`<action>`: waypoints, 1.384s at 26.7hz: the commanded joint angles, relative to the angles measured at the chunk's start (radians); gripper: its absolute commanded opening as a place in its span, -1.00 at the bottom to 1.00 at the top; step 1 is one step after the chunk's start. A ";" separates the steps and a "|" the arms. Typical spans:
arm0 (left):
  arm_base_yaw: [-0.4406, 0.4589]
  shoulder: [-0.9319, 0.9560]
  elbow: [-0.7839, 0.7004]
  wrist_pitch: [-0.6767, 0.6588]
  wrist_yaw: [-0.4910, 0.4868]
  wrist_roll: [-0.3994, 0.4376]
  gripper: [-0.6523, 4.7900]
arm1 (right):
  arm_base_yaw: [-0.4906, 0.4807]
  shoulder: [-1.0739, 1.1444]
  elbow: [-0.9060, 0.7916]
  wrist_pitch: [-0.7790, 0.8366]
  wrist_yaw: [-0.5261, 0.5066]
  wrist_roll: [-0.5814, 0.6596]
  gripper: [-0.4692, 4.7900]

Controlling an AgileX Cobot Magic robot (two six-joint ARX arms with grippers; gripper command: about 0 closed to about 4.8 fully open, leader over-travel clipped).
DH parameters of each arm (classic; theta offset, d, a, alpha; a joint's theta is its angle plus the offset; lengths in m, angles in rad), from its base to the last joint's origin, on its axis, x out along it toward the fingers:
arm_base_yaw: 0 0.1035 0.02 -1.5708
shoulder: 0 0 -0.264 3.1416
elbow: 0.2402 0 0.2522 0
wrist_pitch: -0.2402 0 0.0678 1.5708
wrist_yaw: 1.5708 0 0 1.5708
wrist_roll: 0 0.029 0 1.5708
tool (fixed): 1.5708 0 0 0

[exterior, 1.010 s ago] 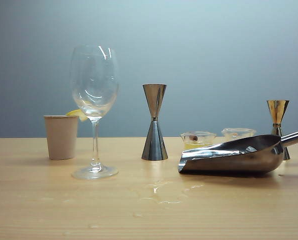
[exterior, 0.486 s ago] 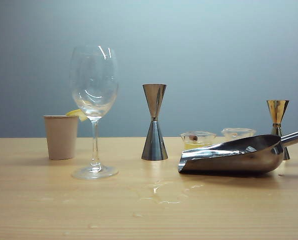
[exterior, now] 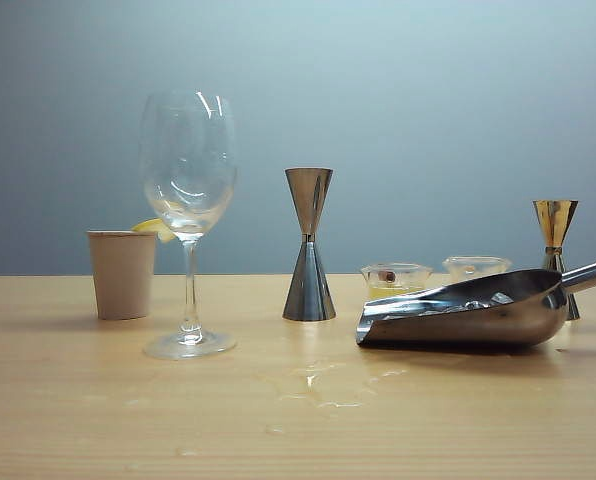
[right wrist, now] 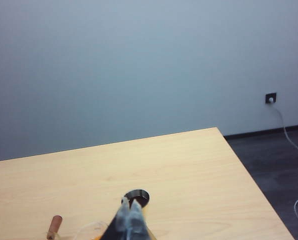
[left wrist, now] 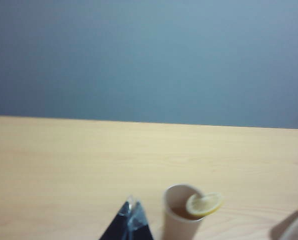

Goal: Pick up the ice scoop on the desk filled with ice cubes, pour the ice into the goblet, and finally put the scoop back on the table.

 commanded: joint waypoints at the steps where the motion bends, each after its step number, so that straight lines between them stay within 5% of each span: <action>1: -0.074 0.098 0.091 0.011 0.046 0.007 -0.78 | 0.003 0.111 0.088 0.010 0.000 0.048 -0.83; 17: -0.456 0.210 0.267 -0.160 0.016 0.000 -0.78 | -0.001 0.314 0.136 0.054 -0.087 0.380 -0.83; 32: -0.481 0.210 0.270 -0.171 0.048 -0.044 -0.78 | -0.003 0.327 -0.180 0.353 -0.177 0.901 -0.83; 37: -0.481 0.210 0.270 -0.171 0.048 -0.045 -0.78 | -0.003 0.327 -0.243 0.354 -0.175 0.914 -0.83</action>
